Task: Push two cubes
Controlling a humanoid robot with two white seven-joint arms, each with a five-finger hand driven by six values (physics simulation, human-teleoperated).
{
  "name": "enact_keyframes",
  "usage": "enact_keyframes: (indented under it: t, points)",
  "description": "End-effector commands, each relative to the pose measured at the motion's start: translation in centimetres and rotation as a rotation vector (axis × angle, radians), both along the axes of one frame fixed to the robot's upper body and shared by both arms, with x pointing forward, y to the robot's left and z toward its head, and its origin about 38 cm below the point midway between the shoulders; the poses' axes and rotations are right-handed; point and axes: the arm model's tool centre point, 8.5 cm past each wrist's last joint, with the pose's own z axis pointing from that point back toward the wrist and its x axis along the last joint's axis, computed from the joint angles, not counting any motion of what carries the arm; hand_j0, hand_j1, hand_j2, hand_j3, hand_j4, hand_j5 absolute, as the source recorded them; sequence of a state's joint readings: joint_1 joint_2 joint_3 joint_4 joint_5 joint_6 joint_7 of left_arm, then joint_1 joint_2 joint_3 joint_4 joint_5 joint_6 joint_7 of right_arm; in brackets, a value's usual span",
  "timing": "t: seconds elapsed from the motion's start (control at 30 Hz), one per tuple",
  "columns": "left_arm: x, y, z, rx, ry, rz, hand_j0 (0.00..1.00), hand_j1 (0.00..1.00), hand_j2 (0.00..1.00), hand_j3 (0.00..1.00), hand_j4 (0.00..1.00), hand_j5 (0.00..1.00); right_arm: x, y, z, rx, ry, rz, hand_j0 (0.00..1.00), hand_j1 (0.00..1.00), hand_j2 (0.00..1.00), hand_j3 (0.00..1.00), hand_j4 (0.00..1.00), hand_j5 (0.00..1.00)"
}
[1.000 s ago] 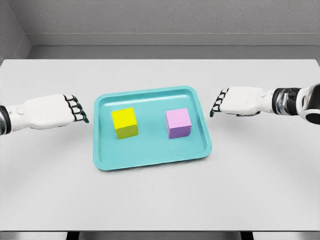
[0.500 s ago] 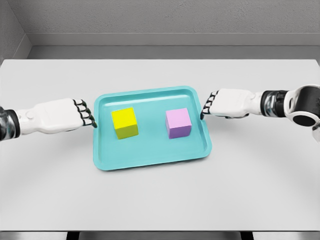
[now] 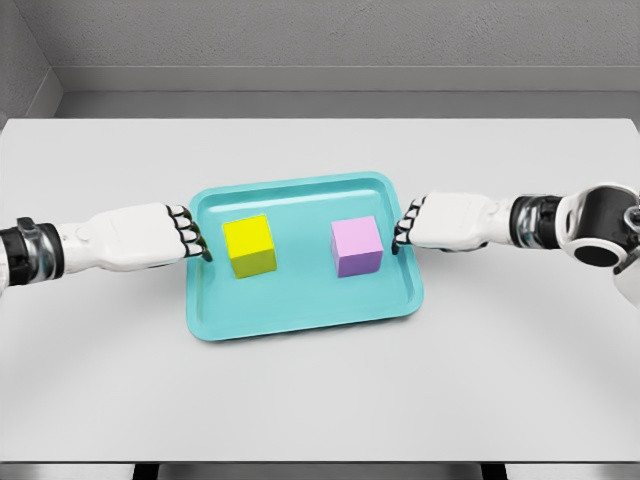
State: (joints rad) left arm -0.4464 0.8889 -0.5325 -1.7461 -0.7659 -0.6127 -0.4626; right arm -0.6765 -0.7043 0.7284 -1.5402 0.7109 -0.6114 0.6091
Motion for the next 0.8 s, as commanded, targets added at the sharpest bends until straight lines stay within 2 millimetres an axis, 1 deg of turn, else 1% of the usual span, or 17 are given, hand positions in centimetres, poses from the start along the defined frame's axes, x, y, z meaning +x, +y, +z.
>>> enact_keyframes:
  t: [0.0, 0.13, 0.2, 0.23, 0.4, 0.47, 0.53, 0.57, 0.67, 0.77]
  points:
    - [0.0, -0.2, 0.0, -0.008, 0.003, 0.000, 0.77, 0.77, 0.77, 0.77, 0.77, 0.77, -0.3, 0.3, 0.2, 0.005, 0.001, 0.013, 0.75, 0.75, 0.75, 0.75, 0.75, 0.75]
    - [0.1, -0.2, -0.1, -0.004, 0.005, 0.001, 0.77, 0.77, 0.77, 0.77, 0.77, 0.77, -0.3, 0.1, 0.5, 0.009, -0.005, 0.011, 0.75, 0.75, 0.75, 0.75, 0.75, 0.75]
    - [0.2, -0.4, -0.1, -0.006, 0.002, 0.000, 0.77, 0.77, 0.77, 0.77, 0.77, 0.77, -0.9, 0.8, 1.1, 0.009, -0.024, 0.041, 0.75, 0.75, 0.75, 0.75, 0.75, 0.75]
    - [0.2, -0.4, -0.1, -0.006, 0.003, 0.001, 0.77, 0.77, 0.77, 0.77, 0.77, 0.77, -0.9, 0.5, 1.3, 0.006, -0.028, 0.038, 0.75, 0.75, 0.75, 0.75, 0.75, 0.75]
    - [0.4, -0.4, -0.1, -0.011, 0.003, 0.004, 0.77, 0.77, 0.77, 0.77, 0.77, 0.77, -1.3, 0.5, 1.7, 0.003, -0.037, 0.051, 0.75, 0.75, 0.75, 0.75, 0.75, 0.75]
    - [0.4, -0.5, -0.1, -0.012, 0.003, 0.004, 0.77, 0.77, 0.77, 0.77, 0.77, 0.77, -1.5, 0.6, 1.6, 0.001, -0.036, 0.056, 0.75, 0.75, 0.75, 0.75, 0.75, 0.75]
    - [0.5, -1.0, -0.2, -0.021, 0.004, -0.001, 0.77, 0.77, 0.77, 0.77, 0.77, 0.77, -1.5, 0.8, 1.5, 0.001, -0.035, 0.059, 0.75, 0.75, 0.75, 0.75, 0.75, 0.75]
    - [0.5, -1.0, -0.2, -0.016, 0.004, 0.000, 0.77, 0.77, 0.77, 0.77, 0.77, 0.77, -1.5, 1.1, 1.3, 0.004, -0.031, 0.065, 0.75, 0.75, 0.75, 0.75, 0.75, 0.75]
    - [0.7, -0.8, -0.2, -0.013, 0.006, 0.006, 0.77, 0.77, 0.77, 0.77, 0.77, 0.77, -1.6, 1.3, 1.2, 0.006, -0.031, 0.068, 0.75, 0.75, 0.75, 0.75, 0.75, 0.75]
    - [0.9, -1.0, -0.5, -0.019, 0.015, 0.012, 0.77, 0.77, 0.77, 0.77, 0.77, 0.77, -2.0, 1.6, 0.5, -0.001, -0.011, 0.082, 0.75, 0.75, 0.75, 0.75, 0.75, 0.75]
